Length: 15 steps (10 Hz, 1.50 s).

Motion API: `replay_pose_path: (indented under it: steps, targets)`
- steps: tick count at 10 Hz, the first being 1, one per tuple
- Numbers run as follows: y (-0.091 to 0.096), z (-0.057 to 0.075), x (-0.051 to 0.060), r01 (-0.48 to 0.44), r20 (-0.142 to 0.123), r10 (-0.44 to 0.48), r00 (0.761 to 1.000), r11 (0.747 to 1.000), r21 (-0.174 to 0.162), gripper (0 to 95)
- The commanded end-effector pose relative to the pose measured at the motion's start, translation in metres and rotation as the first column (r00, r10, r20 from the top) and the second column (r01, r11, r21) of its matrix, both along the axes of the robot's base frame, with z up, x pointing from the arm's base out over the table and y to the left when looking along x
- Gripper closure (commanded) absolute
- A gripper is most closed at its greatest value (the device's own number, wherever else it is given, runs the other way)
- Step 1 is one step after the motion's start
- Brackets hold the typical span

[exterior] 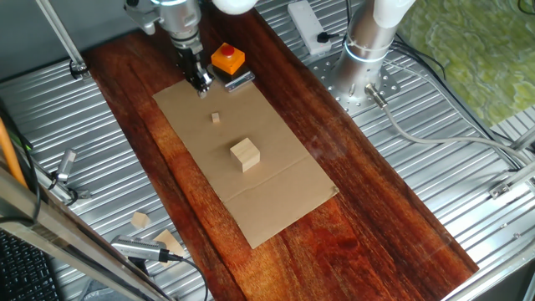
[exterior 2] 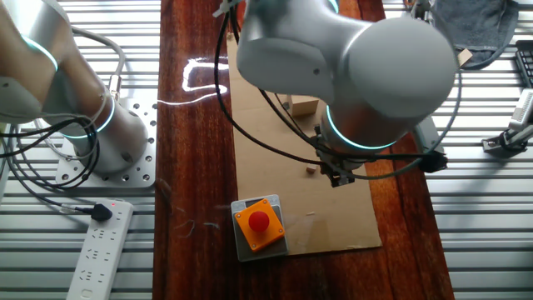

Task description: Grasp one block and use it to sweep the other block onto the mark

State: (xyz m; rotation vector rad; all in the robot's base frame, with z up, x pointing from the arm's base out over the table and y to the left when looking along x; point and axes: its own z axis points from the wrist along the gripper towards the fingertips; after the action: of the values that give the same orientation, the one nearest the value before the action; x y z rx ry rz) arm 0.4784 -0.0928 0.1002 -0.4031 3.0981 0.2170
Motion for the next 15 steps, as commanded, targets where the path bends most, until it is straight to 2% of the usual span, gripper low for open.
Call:
replay_pose_path:
  steps: [1,4,7,9,12,14,15]
  targets:
    - [0.0004,0.0000,0.0007,-0.003,-0.018,0.003,1.000,1.000,0.008,95.0]
    - [0.0021,-0.0007,-0.0027,-0.010,-0.006,0.010,1.000,1.000,0.008,95.0]
    - [0.0063,-0.0033,-0.0052,-0.022,-0.008,0.022,1.000,1.000,-0.002,95.0]
    - [0.0089,-0.0054,-0.0036,-0.017,-0.013,0.017,1.000,1.000,-0.013,95.0]
    - [0.0093,-0.0057,-0.0033,0.015,-0.023,-0.016,1.000,1.000,-0.018,95.0]
    - [0.0093,-0.0057,-0.0033,0.005,-0.025,-0.006,1.000,1.000,-0.015,95.0]
    - [0.0093,-0.0057,-0.0033,-0.004,-0.043,0.003,0.999,1.000,-0.017,95.0]
